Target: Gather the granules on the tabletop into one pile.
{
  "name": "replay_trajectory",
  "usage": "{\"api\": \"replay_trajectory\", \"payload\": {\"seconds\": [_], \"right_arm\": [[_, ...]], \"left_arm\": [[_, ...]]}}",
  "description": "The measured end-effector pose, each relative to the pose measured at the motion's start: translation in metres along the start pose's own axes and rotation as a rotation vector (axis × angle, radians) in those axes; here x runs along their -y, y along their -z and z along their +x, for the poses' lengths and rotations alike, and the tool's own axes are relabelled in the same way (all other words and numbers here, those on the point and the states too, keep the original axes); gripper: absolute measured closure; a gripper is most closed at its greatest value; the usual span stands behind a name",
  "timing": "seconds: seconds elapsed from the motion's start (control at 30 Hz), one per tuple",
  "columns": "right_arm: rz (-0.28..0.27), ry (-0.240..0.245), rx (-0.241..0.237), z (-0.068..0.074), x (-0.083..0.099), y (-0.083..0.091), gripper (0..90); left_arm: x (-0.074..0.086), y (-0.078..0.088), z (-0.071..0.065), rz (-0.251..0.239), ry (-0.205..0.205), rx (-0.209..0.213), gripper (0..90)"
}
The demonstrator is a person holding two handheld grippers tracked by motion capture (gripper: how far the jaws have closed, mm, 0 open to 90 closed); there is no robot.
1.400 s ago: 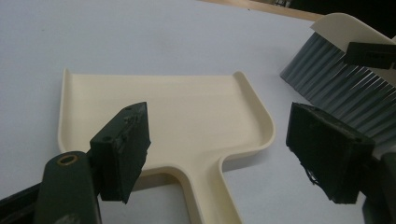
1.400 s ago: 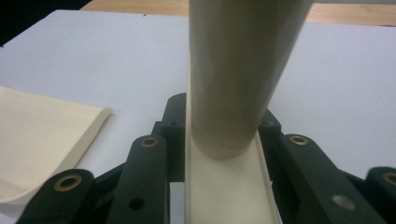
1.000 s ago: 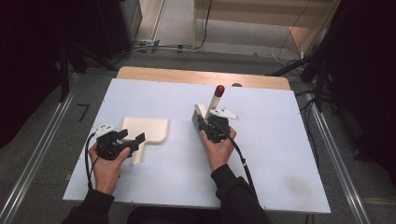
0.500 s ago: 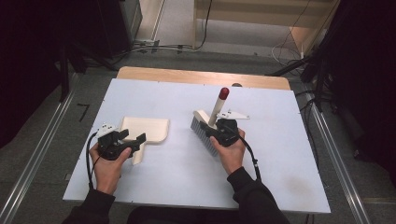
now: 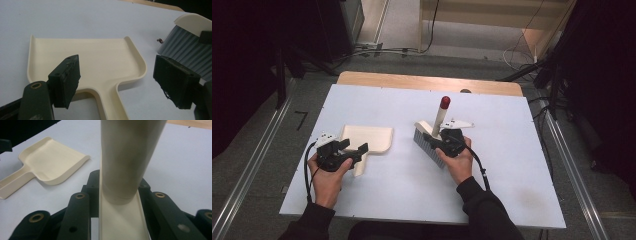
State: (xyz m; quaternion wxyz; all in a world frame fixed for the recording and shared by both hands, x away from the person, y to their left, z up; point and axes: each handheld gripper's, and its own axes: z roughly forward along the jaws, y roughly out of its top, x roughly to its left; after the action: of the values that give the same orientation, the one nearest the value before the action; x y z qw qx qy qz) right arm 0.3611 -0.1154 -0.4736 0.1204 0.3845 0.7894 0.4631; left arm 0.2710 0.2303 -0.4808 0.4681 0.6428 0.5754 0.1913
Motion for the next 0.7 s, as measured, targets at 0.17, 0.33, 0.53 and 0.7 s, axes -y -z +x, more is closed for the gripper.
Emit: {"api": "replay_trajectory", "payload": {"seconds": [0.17, 0.33, 0.53, 0.7], "right_arm": [[0.002, 0.001, -0.004, -0.004, -0.003, -0.002, 64.3], [-0.018, 0.002, -0.068, -0.001, -0.009, 0.003, 64.3], [-0.072, 0.036, -0.087, -0.019, -0.027, 0.013, 64.3], [-0.059, 0.073, -0.061, -0.036, -0.038, 0.009, 64.3]], "left_arm": [[0.0, -0.001, 0.0, 0.004, -0.003, 0.0, 22.6], [0.0, 0.0, 0.001, -0.003, 0.005, -0.003, 22.7], [0.0, 0.0, 0.001, -0.004, 0.003, 0.0, 22.7], [0.0, -0.001, 0.001, 0.0, 0.002, -0.003, 22.6]]}}
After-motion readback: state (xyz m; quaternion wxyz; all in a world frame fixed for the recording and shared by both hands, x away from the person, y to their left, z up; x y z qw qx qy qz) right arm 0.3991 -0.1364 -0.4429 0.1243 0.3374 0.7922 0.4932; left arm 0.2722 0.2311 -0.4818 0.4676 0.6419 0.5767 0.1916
